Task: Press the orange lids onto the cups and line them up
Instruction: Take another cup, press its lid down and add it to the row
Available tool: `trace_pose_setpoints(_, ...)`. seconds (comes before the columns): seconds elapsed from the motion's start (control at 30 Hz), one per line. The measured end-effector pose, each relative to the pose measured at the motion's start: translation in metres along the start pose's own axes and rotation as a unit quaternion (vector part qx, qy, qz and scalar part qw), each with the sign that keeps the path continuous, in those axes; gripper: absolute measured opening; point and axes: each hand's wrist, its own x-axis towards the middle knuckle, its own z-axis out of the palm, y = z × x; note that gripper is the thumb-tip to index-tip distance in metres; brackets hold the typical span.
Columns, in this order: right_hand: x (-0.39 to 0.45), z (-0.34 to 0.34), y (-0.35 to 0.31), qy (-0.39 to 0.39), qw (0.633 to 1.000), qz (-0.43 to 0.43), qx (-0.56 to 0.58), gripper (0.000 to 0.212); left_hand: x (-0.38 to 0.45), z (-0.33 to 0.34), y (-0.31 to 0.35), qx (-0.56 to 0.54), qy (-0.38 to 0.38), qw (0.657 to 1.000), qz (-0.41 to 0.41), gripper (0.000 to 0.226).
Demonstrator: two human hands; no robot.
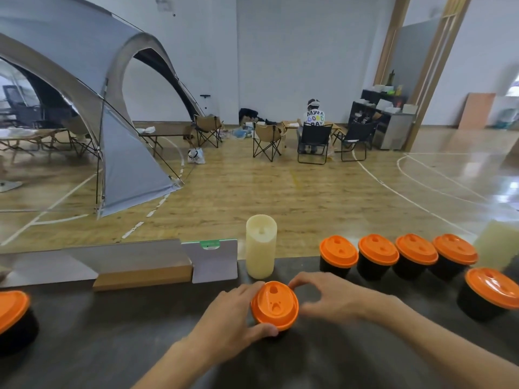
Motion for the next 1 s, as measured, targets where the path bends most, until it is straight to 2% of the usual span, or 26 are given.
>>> trace_pose_setpoints(0.07, 0.016, -0.006, -0.001, 0.013, 1.000, 0.008, 0.027, 0.029, -0.001, 0.003, -0.001, 0.029, -0.015, 0.999, 0.012, 0.092)
trace_pose_setpoints(0.1, 0.025, -0.007, -0.002, 0.007, 0.999, 0.016, 0.036, 0.023, -0.001, 0.006, -0.002, 0.049, -0.028, 0.998, 0.017, 0.093)
trace_pose_setpoints(0.2, 0.048, -0.009, -0.011, -0.041, 0.998, 0.035, 0.030, 0.043, -0.001, 0.013, -0.004, 0.129, -0.045, 0.990, 0.041, 0.097)
trace_pose_setpoints(0.3, 0.067, -0.014, -0.018, -0.063, 0.996, 0.059, -0.023, 0.053, 0.001, 0.012, -0.004, 0.172, -0.049, 0.982, 0.056, 0.101)
trace_pose_setpoints(0.43, 0.077, -0.017, -0.025, -0.104, 0.989, 0.088, -0.061, 0.049, 0.001, 0.008, -0.002, 0.208, -0.058, 0.974, 0.066, 0.102)
trace_pose_setpoints(0.6, 0.063, -0.012, -0.022, -0.096, 0.986, 0.126, 0.054, 0.044, -0.001, 0.011, 0.001, 0.219, -0.056, 0.973, 0.058, 0.099)
trace_pose_setpoints(0.8, 0.029, -0.013, -0.019, -0.101, 0.980, 0.120, 0.119, 0.028, -0.001, 0.015, 0.000, 0.188, -0.068, 0.979, 0.046, 0.098)
trace_pose_setpoints(1.0, 0.011, -0.008, -0.016, -0.135, 0.965, 0.097, 0.203, 0.049, -0.001, 0.016, -0.001, 0.196, -0.074, 0.977, 0.044, 0.099)
